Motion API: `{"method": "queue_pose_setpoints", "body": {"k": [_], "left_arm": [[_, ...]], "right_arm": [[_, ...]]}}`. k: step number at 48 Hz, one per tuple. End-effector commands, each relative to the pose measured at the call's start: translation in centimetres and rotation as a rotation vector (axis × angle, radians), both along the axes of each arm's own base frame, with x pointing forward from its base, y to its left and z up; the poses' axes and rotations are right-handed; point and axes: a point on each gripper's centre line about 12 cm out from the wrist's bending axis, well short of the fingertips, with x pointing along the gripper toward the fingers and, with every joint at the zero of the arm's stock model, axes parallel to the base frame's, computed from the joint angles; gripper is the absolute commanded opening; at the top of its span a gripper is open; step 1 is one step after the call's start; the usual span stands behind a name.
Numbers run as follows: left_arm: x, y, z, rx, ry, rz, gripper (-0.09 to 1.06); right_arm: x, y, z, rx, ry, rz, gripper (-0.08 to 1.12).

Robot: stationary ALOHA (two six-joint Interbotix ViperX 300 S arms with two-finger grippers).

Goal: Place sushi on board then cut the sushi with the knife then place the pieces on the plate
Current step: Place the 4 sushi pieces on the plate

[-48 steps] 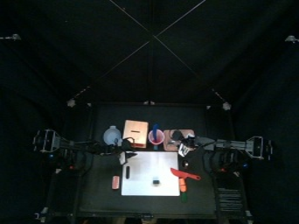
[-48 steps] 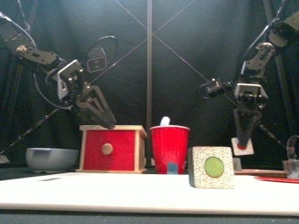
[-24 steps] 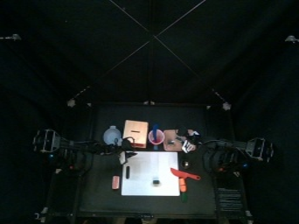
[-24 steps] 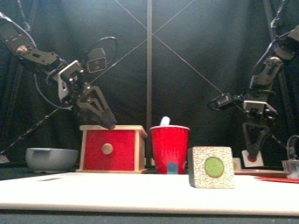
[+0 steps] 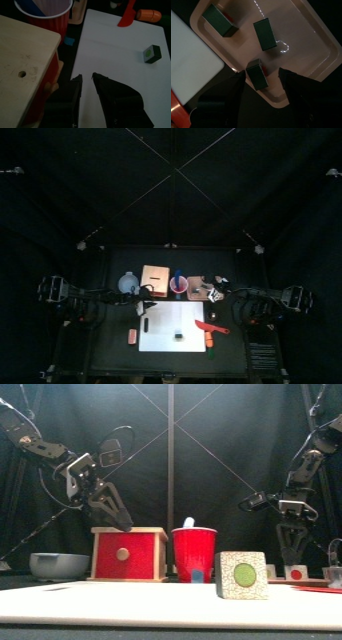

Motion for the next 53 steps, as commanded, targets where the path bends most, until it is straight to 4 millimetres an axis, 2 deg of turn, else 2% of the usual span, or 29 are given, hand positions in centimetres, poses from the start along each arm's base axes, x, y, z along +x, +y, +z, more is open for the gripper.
{"method": "queue_pose_setpoints", "body": {"k": [1, 8, 16, 21, 25, 30, 39, 44, 53], "left_arm": [[0.3, 0.1, 0.5, -0.001, -0.022, 0.005, 0.67], [0.4, 0.2, 0.6, 0.000, -0.023, 0.006, 0.67], [0.5, 0.2, 0.8, 0.000, -0.029, 0.006, 0.67], [0.6, 0.2, 0.8, 0.000, -0.031, 0.006, 0.67], [0.6, 0.2, 0.8, 0.000, -0.031, 0.006, 0.67], [0.6, 0.1, 0.9, 0.000, -0.032, 0.005, 0.67], [0.6, 0.2, 0.9, -0.001, -0.032, 0.009, 0.67], [0.6, 0.2, 0.9, 0.000, -0.032, 0.008, 0.67], [0.6, 0.2, 0.8, 0.000, -0.031, 0.008, 0.67]], "right_arm": [[1.1, -0.3, 2.7, -0.039, -0.078, 0.010, 0.88], [3.2, 1.3, 5.7, -0.070, -0.174, 0.095, 0.88], [6.6, 5.0, 9.4, -0.097, -0.279, 0.264, 0.88], [8.7, 7.8, 10.3, -0.092, -0.311, 0.369, 0.88], [9.9, 10.2, 10.1, -0.079, -0.316, 0.449, 0.88], [11.3, 13.3, 8.8, -0.051, -0.291, 0.539, 0.88], [13.4, 17.2, 6.5, 0.015, -0.231, 0.616, 0.88], [14.8, 18.5, 5.6, 0.038, -0.207, 0.629, 0.88], [16.6, 19.5, 4.9, 0.044, -0.195, 0.643, 0.88]]}}
